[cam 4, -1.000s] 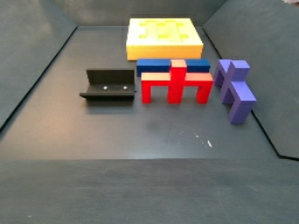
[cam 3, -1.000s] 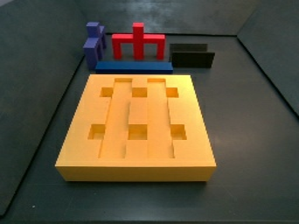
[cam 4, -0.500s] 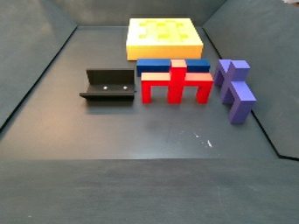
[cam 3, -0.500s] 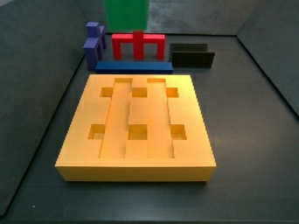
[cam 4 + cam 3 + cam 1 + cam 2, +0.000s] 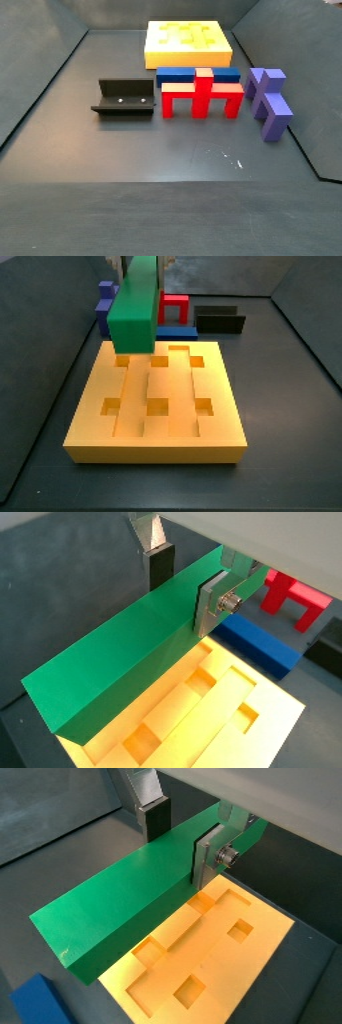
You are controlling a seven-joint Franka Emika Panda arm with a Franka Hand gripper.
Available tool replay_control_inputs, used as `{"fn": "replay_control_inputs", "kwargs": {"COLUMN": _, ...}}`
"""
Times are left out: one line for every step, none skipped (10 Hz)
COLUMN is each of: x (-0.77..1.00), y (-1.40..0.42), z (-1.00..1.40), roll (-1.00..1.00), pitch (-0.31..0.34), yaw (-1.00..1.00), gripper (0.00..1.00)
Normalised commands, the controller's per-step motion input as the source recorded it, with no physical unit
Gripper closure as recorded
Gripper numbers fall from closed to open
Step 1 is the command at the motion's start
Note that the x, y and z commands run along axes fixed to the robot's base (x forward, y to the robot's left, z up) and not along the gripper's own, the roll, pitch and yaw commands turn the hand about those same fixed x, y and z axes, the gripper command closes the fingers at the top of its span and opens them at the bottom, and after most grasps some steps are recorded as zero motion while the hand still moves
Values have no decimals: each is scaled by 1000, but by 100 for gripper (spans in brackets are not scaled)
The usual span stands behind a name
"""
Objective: Pick up the green object. Move up. Move to above the board. Insert the green object.
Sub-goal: Insert the green object.
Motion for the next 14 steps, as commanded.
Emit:
{"fn": "replay_control_inputs", "kwargs": {"x": 180, "y": 0, "z": -997, "roll": 150, "pitch": -11, "yaw": 0, "gripper": 100}}
{"fn": "replay_control_inputs", "kwargs": {"x": 231, "y": 0, "z": -949, "roll": 186, "pitch": 0, "yaw": 0, "gripper": 100}}
{"fn": "replay_control_inputs", "kwargs": {"x": 114, "y": 34, "z": -943, "roll": 97, "pitch": 0, "yaw": -49, "gripper": 100}}
{"fn": "replay_control_inputs", "kwargs": {"x": 0, "y": 0, "z": -889, "roll": 47, "pitch": -43, "yaw": -31, "gripper": 100}}
{"fn": "replay_control_inputs", "kwargs": {"x": -126, "y": 0, "z": -814, "roll": 0, "pitch": -130, "yaw": -6, "gripper": 100}}
{"fn": "replay_control_inputs", "kwargs": {"x": -214, "y": 0, "z": -763, "roll": 0, "pitch": -154, "yaw": 29, "gripper": 100}}
{"fn": "replay_control_inputs", "kwargs": {"x": -374, "y": -29, "z": -751, "roll": 0, "pitch": -207, "yaw": 26, "gripper": 100}}
{"fn": "replay_control_inputs", "kwargs": {"x": -337, "y": -100, "z": -657, "roll": -6, "pitch": -209, "yaw": 14, "gripper": 100}}
{"fn": "replay_control_inputs", "kwargs": {"x": -14, "y": -194, "z": -543, "roll": -1, "pitch": -169, "yaw": 60, "gripper": 100}}
{"fn": "replay_control_inputs", "kwargs": {"x": 0, "y": -266, "z": -506, "roll": 17, "pitch": -109, "yaw": 97, "gripper": 100}}
{"fn": "replay_control_inputs", "kwargs": {"x": 0, "y": -306, "z": -414, "roll": 104, "pitch": -53, "yaw": 277, "gripper": 100}}
{"fn": "replay_control_inputs", "kwargs": {"x": 0, "y": -223, "z": -443, "roll": 240, "pitch": 0, "yaw": 229, "gripper": 100}}
{"fn": "replay_control_inputs", "kwargs": {"x": 0, "y": -149, "z": -406, "roll": 293, "pitch": 4, "yaw": 0, "gripper": 100}}
{"fn": "replay_control_inputs", "kwargs": {"x": 0, "y": -69, "z": -351, "roll": 290, "pitch": 40, "yaw": 0, "gripper": 100}}
